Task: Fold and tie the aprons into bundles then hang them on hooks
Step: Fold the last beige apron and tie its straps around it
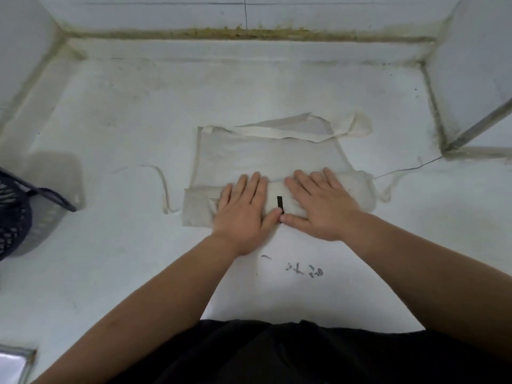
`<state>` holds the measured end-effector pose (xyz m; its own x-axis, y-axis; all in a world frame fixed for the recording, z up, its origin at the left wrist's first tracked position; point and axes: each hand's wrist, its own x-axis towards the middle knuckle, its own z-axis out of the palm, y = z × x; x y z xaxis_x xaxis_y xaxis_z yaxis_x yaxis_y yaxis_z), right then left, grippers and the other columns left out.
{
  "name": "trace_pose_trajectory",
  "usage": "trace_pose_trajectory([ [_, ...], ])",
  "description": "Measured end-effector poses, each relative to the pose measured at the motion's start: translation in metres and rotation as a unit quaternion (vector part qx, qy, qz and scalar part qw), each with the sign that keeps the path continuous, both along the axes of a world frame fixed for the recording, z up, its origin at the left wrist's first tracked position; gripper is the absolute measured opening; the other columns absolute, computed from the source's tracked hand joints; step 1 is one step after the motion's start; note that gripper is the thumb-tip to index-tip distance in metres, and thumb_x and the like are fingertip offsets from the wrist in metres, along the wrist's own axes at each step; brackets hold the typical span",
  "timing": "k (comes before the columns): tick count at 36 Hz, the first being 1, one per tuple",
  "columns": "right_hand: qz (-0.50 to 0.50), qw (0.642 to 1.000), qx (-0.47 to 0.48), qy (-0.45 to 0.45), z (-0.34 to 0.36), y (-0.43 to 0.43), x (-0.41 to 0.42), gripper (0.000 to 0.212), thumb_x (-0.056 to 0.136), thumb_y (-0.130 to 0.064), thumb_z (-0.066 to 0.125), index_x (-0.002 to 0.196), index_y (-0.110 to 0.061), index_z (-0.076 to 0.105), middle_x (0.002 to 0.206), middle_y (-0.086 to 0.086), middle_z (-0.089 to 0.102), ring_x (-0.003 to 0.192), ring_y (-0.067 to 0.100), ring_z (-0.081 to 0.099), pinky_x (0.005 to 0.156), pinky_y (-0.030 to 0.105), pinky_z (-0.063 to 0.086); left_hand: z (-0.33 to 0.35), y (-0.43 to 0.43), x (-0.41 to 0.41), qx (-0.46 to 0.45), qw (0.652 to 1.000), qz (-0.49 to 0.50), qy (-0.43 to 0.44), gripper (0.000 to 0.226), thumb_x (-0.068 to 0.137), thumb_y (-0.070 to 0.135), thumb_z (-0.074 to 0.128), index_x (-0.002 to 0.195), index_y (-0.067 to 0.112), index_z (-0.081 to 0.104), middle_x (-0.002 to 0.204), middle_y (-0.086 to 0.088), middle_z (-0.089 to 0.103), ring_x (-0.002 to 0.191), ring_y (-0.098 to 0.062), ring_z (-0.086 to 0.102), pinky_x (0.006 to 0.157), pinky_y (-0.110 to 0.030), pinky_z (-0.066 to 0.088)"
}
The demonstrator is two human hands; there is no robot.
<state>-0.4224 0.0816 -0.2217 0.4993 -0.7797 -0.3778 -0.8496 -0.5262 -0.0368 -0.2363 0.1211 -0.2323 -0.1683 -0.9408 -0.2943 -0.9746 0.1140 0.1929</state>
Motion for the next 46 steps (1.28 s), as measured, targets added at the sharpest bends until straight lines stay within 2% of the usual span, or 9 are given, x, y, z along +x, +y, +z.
trace_pose_trajectory([
  [8, 0.009, 0.999, 0.045, -0.009, 0.005, -0.011, -0.006, 0.099, 0.075, -0.084, 0.026, 0.151, -0.029, -0.003, 0.160, 0.002, -0.006, 0.146, 0.021, 0.001, 0.119, 0.036, -0.006, 0.003, -0.005, 0.014, 0.035, 0.999, -0.038, -0.012, 0.102, 0.078, 0.081, 0.036, 0.152, 0.028, -0.011, 0.159, 0.001, -0.019, 0.146, -0.022, -0.018, 0.116, -0.045, -0.013],
  [13, -0.001, 0.998, 0.044, -0.051, 0.022, -0.013, -0.004, 0.076, 0.082, -0.073, 0.025, 0.140, -0.025, 0.038, 0.140, 0.002, 0.038, 0.127, 0.026, 0.042, 0.109, 0.035, 0.029, 0.015, -0.010, 0.026, 0.005, 0.998, -0.048, 0.035, 0.111, 0.057, 0.083, 0.036, 0.151, 0.025, 0.026, 0.143, -0.007, 0.025, 0.132, -0.026, 0.022, 0.113, -0.034, 0.016],
  [17, -0.039, 0.990, 0.125, -0.061, 0.049, -0.031, 0.002, 0.059, 0.087, -0.069, 0.032, 0.088, -0.018, 0.061, 0.083, 0.002, 0.057, 0.087, 0.024, 0.057, 0.071, 0.033, 0.042, 0.044, -0.034, 0.030, 0.066, 0.991, -0.059, 0.100, 0.058, 0.080, 0.057, 0.045, 0.118, 0.018, 0.066, 0.109, -0.007, 0.060, 0.105, -0.025, 0.056, 0.088, -0.032, 0.044],
  [20, -0.066, 0.982, 0.161, -0.068, 0.057, -0.044, -0.002, 0.063, 0.083, -0.072, 0.039, 0.079, -0.012, 0.059, 0.072, 0.001, 0.055, 0.073, 0.020, 0.053, 0.062, 0.030, 0.036, 0.064, -0.049, 0.033, 0.180, 0.979, -0.038, 0.087, 0.038, 0.093, 0.051, 0.053, 0.092, 0.015, 0.067, 0.084, 0.000, 0.063, 0.078, -0.017, 0.057, 0.064, -0.024, 0.041],
  [27, -0.069, 0.996, 0.048, -0.004, 0.043, -0.044, 0.004, 0.045, 0.096, -0.058, 0.028, 0.111, -0.021, 0.051, 0.088, -0.001, 0.051, 0.088, 0.022, 0.050, 0.072, 0.033, 0.035, 0.050, -0.066, 0.018, 0.096, 0.995, -0.029, -0.022, 0.049, 0.096, 0.060, 0.029, 0.093, 0.018, 0.055, 0.094, -0.002, 0.061, 0.092, -0.022, 0.056, 0.078, -0.034, 0.040],
  [31, -0.027, 0.997, -0.055, 0.053, 0.021, -0.039, 0.007, 0.039, 0.102, -0.038, 0.021, 0.128, -0.019, 0.044, 0.119, 0.008, 0.050, 0.108, 0.029, 0.054, 0.089, 0.039, 0.037, 0.030, -0.054, 0.008, -0.040, 0.987, -0.077, -0.132, 0.035, 0.102, 0.036, 0.031, 0.133, 0.025, 0.044, 0.137, -0.004, 0.044, 0.124, -0.026, 0.041, 0.098, -0.039, 0.029],
  [37, -0.112, 0.993, -0.016, 0.027, 0.008, -0.038, 0.001, 0.047, 0.100, -0.040, 0.021, 0.143, -0.021, 0.027, 0.143, 0.014, 0.035, 0.126, 0.034, 0.041, 0.106, 0.042, 0.026, 0.010, -0.028, -0.001, 0.003, 0.999, -0.010, -0.051, 0.053, 0.102, 0.031, 0.021, 0.153, 0.031, 0.006, 0.162, 0.005, 0.001, 0.148, -0.017, -0.003, 0.116, -0.044, -0.010],
  [44, -0.128, 0.991, 0.034, -0.003, 0.036, -0.083, 0.003, 0.043, 0.094, -0.026, 0.037, 0.136, -0.023, 0.045, 0.139, 0.009, 0.047, 0.124, 0.031, 0.047, 0.097, 0.040, 0.040, 0.008, -0.033, 0.008, 0.060, 0.998, -0.017, -0.007, 0.053, 0.101, 0.050, 0.016, 0.151, 0.042, -0.001, 0.160, 0.006, -0.015, 0.147, -0.021, -0.017, 0.117, -0.039, -0.011],
  [46, -0.147, 0.988, 0.043, -0.035, 0.046, -0.097, 0.006, 0.053, 0.093, -0.016, 0.040, 0.145, -0.023, 0.033, 0.151, 0.010, 0.032, 0.133, 0.032, 0.038, 0.104, 0.040, 0.036, 0.009, -0.035, 0.011, 0.055, 0.998, -0.030, 0.013, 0.053, 0.100, 0.051, 0.022, 0.150, 0.044, 0.005, 0.161, 0.009, -0.011, 0.147, -0.018, -0.014, 0.117, -0.038, -0.008],
])
